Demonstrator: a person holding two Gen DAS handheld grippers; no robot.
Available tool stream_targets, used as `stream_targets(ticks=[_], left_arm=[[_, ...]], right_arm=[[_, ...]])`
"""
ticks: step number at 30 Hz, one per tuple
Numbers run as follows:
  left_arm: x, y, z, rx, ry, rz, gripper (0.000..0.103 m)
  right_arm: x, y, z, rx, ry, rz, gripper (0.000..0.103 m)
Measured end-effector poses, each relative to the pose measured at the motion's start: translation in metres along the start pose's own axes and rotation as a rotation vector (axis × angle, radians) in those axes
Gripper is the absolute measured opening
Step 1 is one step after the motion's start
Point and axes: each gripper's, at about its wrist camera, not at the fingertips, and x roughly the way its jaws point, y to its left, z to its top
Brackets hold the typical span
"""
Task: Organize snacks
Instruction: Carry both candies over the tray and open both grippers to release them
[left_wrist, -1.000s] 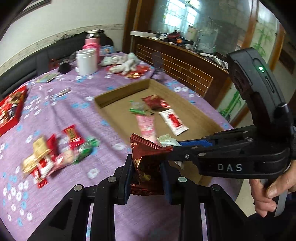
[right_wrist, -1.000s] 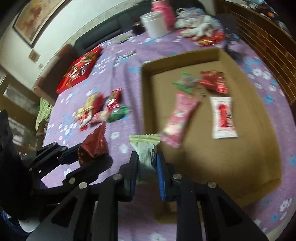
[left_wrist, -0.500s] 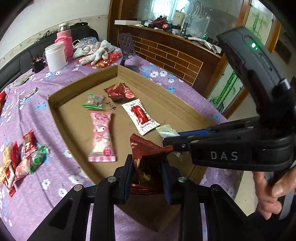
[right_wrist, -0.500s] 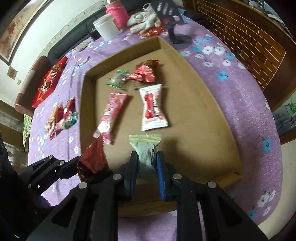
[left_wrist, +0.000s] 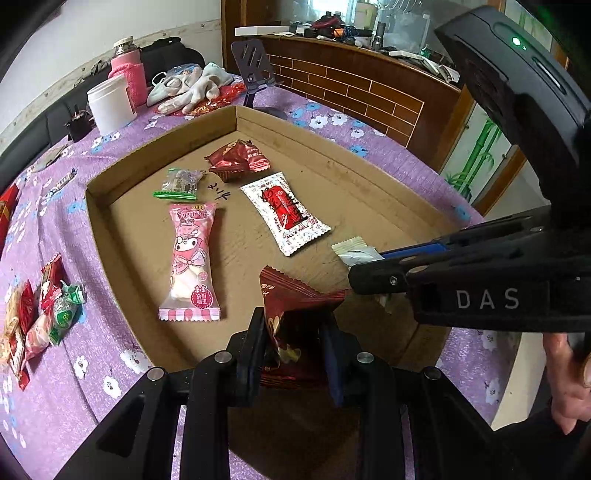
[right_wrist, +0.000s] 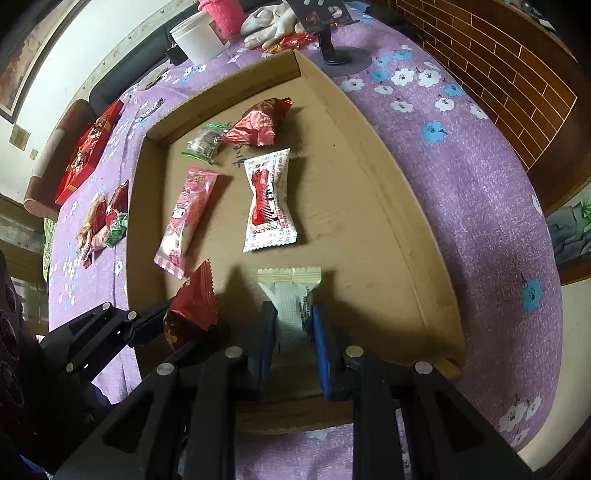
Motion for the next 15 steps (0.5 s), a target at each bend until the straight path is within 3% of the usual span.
stream_targets(ticks=[15], left_arm=[[-0.0017, -0.0069, 0.0008, 0.041, -0.011, 0.041, 0.030]], right_arm=[[-0.0022, 0.0011, -0.0004, 0.003, -0.012, -0.016, 0.021]])
